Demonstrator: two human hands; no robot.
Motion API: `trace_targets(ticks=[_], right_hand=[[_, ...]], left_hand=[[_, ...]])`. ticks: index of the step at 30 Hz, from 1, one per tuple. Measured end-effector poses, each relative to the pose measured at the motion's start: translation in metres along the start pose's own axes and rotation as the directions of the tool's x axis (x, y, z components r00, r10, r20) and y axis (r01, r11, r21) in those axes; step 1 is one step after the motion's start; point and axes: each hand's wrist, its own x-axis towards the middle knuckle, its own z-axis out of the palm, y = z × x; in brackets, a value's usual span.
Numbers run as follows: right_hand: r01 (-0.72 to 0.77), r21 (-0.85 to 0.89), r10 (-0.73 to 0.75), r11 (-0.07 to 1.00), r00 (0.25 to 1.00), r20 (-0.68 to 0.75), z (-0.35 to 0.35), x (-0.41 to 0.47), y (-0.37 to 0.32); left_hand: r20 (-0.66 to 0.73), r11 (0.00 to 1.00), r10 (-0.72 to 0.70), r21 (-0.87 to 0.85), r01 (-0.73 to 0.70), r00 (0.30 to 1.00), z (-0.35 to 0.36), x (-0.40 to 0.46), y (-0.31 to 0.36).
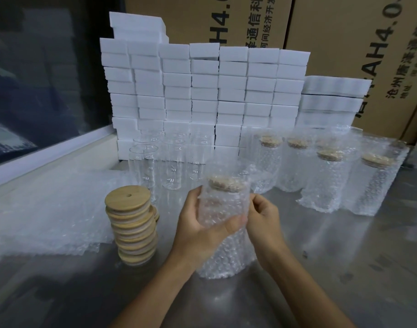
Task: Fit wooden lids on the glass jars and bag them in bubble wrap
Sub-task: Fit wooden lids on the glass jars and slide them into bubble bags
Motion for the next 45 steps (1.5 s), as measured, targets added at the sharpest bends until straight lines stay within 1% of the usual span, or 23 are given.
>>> trace_targets(ticks=[2,4,6,9,12,16,18,21,24,26,28,30,32,34,35,36,37,38,41,43,45], right_hand=[[0.029,-0.028,-0.029,0.999,1.000,-0.011,-0.004,0.000,-0.001],[0.078,-0.084,-0.077,0.993,0.997,0.011,-0.004,-0.002,-0.002],[0.077,-0.113,-0.067,0.991,0.993,0.093,-0.002,-0.004,-0.002],[0.073,-0.204,-0.021,0.976,0.969,0.247,-0.001,-0.005,-0.005],[0.028,-0.207,0.045,0.978,0.940,0.339,-0.005,-0.004,-0.007],[-0.108,-0.107,0.145,0.988,0.883,0.446,-0.014,0.000,-0.003],[-0.108,-0.051,0.119,0.993,0.893,0.433,-0.016,0.001,0.000],[-0.057,0.003,0.052,0.998,0.931,0.360,-0.013,0.001,0.001],[-0.041,0.029,0.031,0.999,0.957,0.287,-0.009,0.002,0.002],[0.021,-0.037,-0.013,0.999,0.976,0.216,-0.006,0.000,0.001],[0.084,-0.154,-0.052,0.984,0.979,0.199,-0.004,-0.003,-0.001],[0.078,-0.213,-0.010,0.974,0.954,0.300,-0.002,-0.006,-0.004],[0.056,-0.270,0.075,0.961,0.888,0.454,-0.003,-0.007,-0.005],[0.082,-0.354,0.150,0.932,0.800,0.581,-0.005,-0.009,-0.001],[0.108,-0.373,0.164,0.922,0.764,0.624,-0.003,-0.011,0.002],[0.129,-0.366,0.150,0.922,0.752,0.641,-0.001,-0.013,0.006],[0.142,-0.333,0.110,0.932,0.766,0.634,0.003,-0.016,0.012],[0.155,-0.291,0.056,0.944,0.795,0.605,0.007,-0.018,0.018],[0.211,-0.225,-0.078,0.951,0.871,0.485,0.018,-0.022,0.030],[0.207,-0.203,-0.100,0.957,0.894,0.438,0.019,-0.019,0.036],[0.220,-0.174,-0.135,0.960,0.905,0.403,0.017,-0.012,0.039]], left_hand=[[-0.021,1.000,0.012,0.029,-0.011,1.000,0.001,-0.001,-0.001],[-0.091,0.997,0.060,0.046,-0.056,0.994,0.000,0.000,-0.002],[-0.183,0.988,0.146,0.081,-0.134,0.972,-0.003,0.000,-0.002],[-0.276,0.945,0.302,0.210,-0.250,0.912,-0.008,0.001,0.002],[-0.288,0.920,0.373,0.240,-0.310,0.882,-0.011,0.002,0.007],[-0.252,0.922,0.375,0.200,-0.331,0.892,-0.008,0.002,0.011],[-0.246,0.931,0.354,0.183,-0.316,0.902,-0.009,0.003,0.008],[-0.239,0.942,0.323,0.172,-0.288,0.915,-0.011,0.003,0.005],[-0.248,0.941,0.323,0.191,-0.281,0.913,-0.009,0.004,0.003],[-0.277,0.937,0.323,0.225,-0.265,0.905,-0.009,0.006,-0.001],[-0.305,0.931,0.321,0.274,-0.241,0.896,-0.011,0.007,-0.006],[-0.327,0.923,0.326,0.313,-0.224,0.887,-0.012,0.007,-0.008],[-0.362,0.918,0.330,0.338,-0.208,0.872,-0.013,0.008,-0.009],[-0.405,0.921,0.325,0.342,-0.188,0.854,-0.015,0.009,-0.009],[-0.423,0.925,0.319,0.334,-0.181,0.848,-0.016,0.010,-0.009],[-0.436,0.929,0.314,0.325,-0.177,0.844,-0.016,0.010,-0.009],[-0.443,0.931,0.311,0.321,-0.175,0.841,-0.016,0.009,-0.009],[-0.442,0.930,0.312,0.322,-0.176,0.841,-0.015,0.008,-0.008],[-0.386,0.918,0.340,0.335,-0.213,0.858,-0.009,0.005,-0.009],[-0.318,0.904,0.355,0.355,-0.236,0.879,-0.006,0.003,-0.010],[-0.239,0.897,0.341,0.373,-0.238,0.909,-0.004,0.003,-0.011]])
